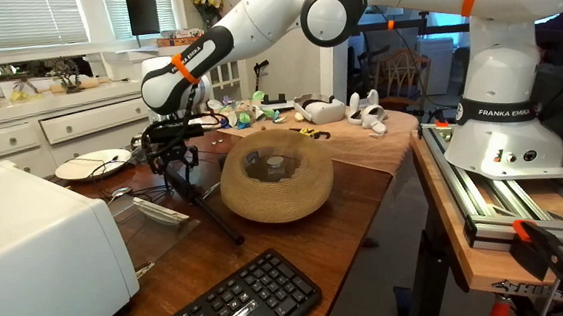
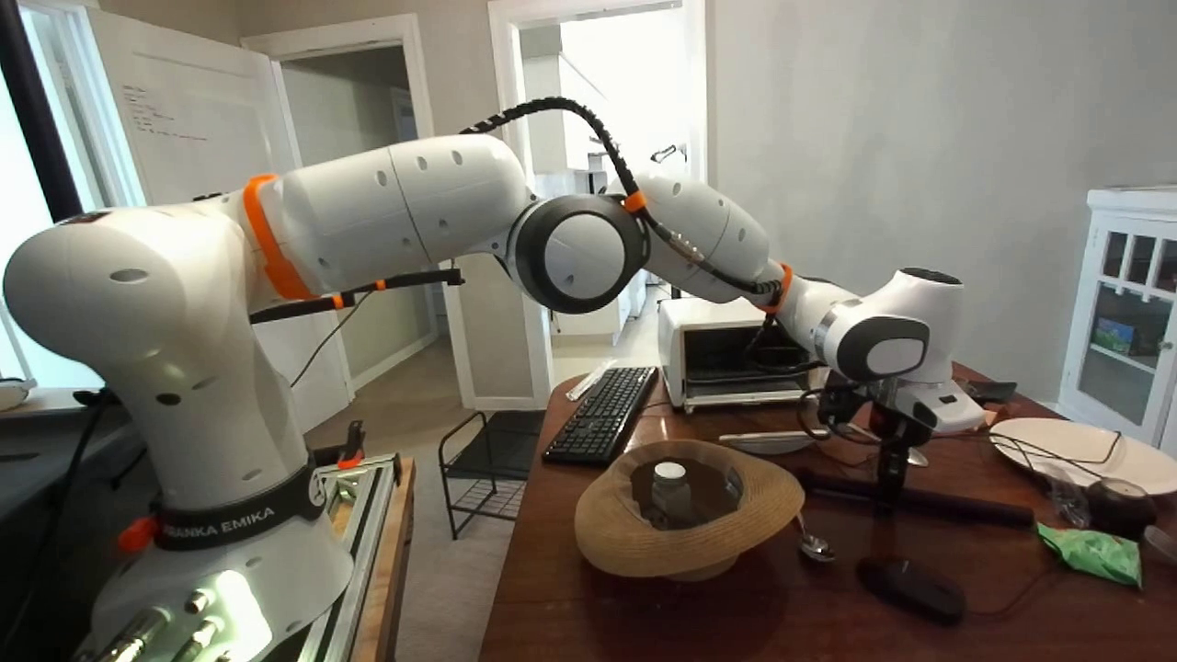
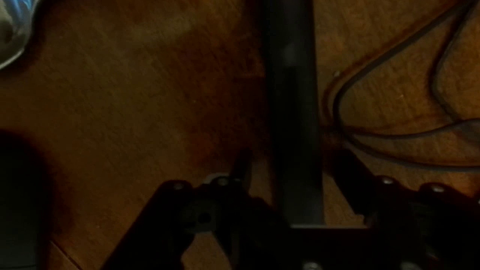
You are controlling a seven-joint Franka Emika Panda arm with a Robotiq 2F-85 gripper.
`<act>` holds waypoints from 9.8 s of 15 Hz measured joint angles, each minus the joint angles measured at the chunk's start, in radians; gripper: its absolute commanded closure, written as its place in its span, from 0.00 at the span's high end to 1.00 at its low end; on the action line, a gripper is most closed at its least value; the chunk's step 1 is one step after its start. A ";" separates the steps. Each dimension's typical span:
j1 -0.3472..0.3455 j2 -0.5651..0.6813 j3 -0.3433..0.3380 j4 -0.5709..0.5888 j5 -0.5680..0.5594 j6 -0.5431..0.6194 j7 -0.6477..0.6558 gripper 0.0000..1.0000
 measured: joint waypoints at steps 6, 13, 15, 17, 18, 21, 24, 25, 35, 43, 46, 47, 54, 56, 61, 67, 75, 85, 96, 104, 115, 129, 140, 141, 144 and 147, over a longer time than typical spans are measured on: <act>-0.001 0.022 0.003 0.057 -0.019 -0.033 0.000 0.07; 0.010 0.033 -0.001 0.090 -0.026 -0.017 -0.006 0.07; 0.019 0.024 -0.015 0.098 -0.030 0.010 -0.007 0.07; 0.030 0.005 -0.033 0.100 -0.041 0.060 -0.008 0.07; 0.037 -0.007 -0.045 0.099 -0.048 0.080 -0.014 0.07; 0.058 -0.045 -0.084 0.095 -0.071 0.121 -0.027 0.07; 0.082 -0.085 -0.129 0.080 -0.090 0.156 -0.028 0.07; 0.093 -0.102 -0.151 0.068 -0.097 0.181 -0.027 0.07; 0.247 -0.354 -0.347 -0.237 -0.370 0.363 0.300 0.07; 0.425 -0.539 -0.542 -0.590 -0.623 0.470 0.731 0.07; 0.527 -0.601 -0.650 -0.736 -0.744 0.472 0.923 0.07; 0.562 -0.622 -0.682 -0.785 -0.786 0.473 0.984 0.07; 0.883 -0.675 -1.017 -1.141 -1.065 0.731 1.438 0.07; 0.983 -0.655 -1.143 -1.206 -1.137 0.858 1.558 0.07; 1.106 -0.582 -1.322 -1.257 -1.216 1.097 1.722 0.29; 1.090 -0.573 -1.304 -1.262 -1.216 1.079 1.707 0.07; 1.068 -0.582 -1.302 -1.314 -1.153 0.983 1.625 0.07; 1.064 -0.573 -1.211 -1.404 -0.622 0.983 1.261 0.07; 1.060 -0.489 -1.139 -1.416 -0.172 0.983 0.990 0.07; 1.054 -0.410 -1.090 -1.362 -0.035 0.983 0.962 0.07; 1.029 -0.354 -1.065 -1.287 0.017 0.983 0.948 0.07; 0.897 -0.534 -0.941 -1.248 0.053 1.025 0.887 0.07; 0.853 -0.633 -0.946 -1.313 0.053 1.023 0.749 0.07; 0.849 -0.639 -0.954 -1.332 0.053 1.023 0.724 0.07; 0.833 -0.656 -0.981 -1.381 0.053 1.023 0.675 0.07; 0.816 -0.664 -0.985 -1.399 0.054 1.023 0.664 0.07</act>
